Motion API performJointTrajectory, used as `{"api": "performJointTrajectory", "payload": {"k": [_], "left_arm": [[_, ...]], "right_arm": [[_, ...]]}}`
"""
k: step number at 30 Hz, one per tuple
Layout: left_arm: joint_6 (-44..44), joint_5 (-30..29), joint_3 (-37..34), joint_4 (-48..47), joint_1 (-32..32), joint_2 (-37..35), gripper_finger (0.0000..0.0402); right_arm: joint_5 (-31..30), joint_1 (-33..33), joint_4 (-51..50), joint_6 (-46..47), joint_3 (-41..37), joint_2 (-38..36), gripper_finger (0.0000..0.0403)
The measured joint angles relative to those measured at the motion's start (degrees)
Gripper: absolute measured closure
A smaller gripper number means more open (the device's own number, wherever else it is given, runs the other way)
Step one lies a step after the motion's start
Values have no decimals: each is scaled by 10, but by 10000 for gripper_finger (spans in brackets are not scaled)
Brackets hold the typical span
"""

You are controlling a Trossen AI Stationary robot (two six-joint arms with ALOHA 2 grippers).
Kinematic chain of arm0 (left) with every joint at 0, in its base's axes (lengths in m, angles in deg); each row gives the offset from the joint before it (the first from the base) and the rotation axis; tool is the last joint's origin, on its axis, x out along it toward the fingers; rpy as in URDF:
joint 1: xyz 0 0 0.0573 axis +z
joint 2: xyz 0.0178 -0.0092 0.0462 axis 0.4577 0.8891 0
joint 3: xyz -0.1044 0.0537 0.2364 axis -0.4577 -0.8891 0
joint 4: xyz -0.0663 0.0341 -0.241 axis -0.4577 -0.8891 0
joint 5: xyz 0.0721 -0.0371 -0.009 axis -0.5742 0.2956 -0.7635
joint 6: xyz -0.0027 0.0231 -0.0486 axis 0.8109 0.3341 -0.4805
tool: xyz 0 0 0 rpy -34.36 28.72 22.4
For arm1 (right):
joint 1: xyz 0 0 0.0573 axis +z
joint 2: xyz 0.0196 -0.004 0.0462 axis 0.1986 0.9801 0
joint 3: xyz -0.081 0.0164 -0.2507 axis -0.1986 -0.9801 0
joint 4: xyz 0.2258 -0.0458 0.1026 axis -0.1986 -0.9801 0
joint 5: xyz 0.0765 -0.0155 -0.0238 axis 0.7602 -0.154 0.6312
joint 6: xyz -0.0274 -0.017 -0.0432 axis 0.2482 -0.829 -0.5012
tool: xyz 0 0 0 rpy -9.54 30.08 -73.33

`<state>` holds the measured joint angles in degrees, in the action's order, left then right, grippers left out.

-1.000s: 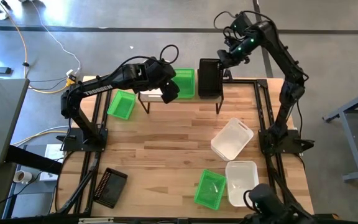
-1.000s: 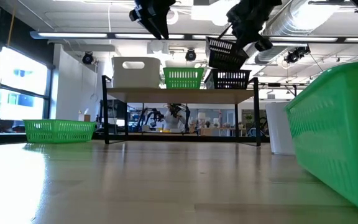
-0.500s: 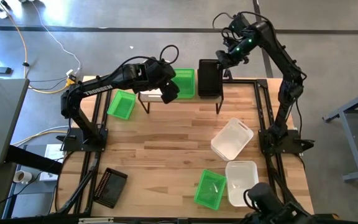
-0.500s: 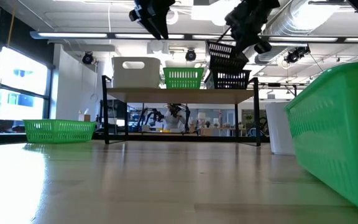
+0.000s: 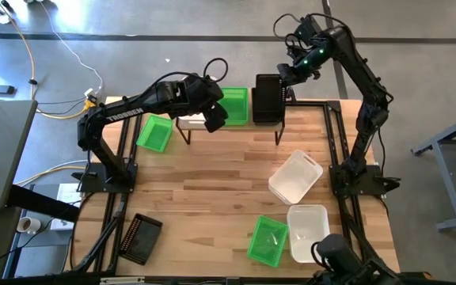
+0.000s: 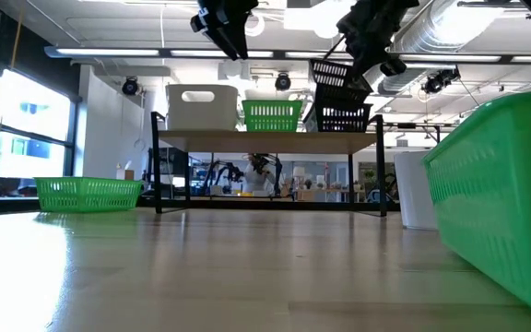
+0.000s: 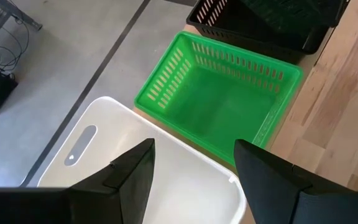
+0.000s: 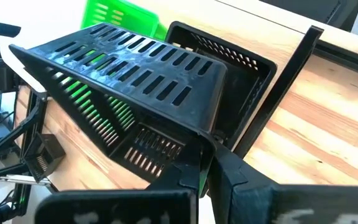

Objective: Stack baskets on shelf by color
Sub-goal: Stack the right black bin on top of the black bin

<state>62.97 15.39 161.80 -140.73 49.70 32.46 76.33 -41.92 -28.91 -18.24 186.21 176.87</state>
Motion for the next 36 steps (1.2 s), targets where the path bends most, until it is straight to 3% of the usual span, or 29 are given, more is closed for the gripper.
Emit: {"api": "performJointTrajectory", "payload": {"k": [31, 36], "left_arm": [[-7, 5, 0, 0, 0, 0, 190], [-7, 5, 0, 0, 0, 0, 190]], "right_arm": [[-43, 41, 0, 27, 0, 4, 403], [-41, 40, 0, 26, 0, 5, 385]]}}
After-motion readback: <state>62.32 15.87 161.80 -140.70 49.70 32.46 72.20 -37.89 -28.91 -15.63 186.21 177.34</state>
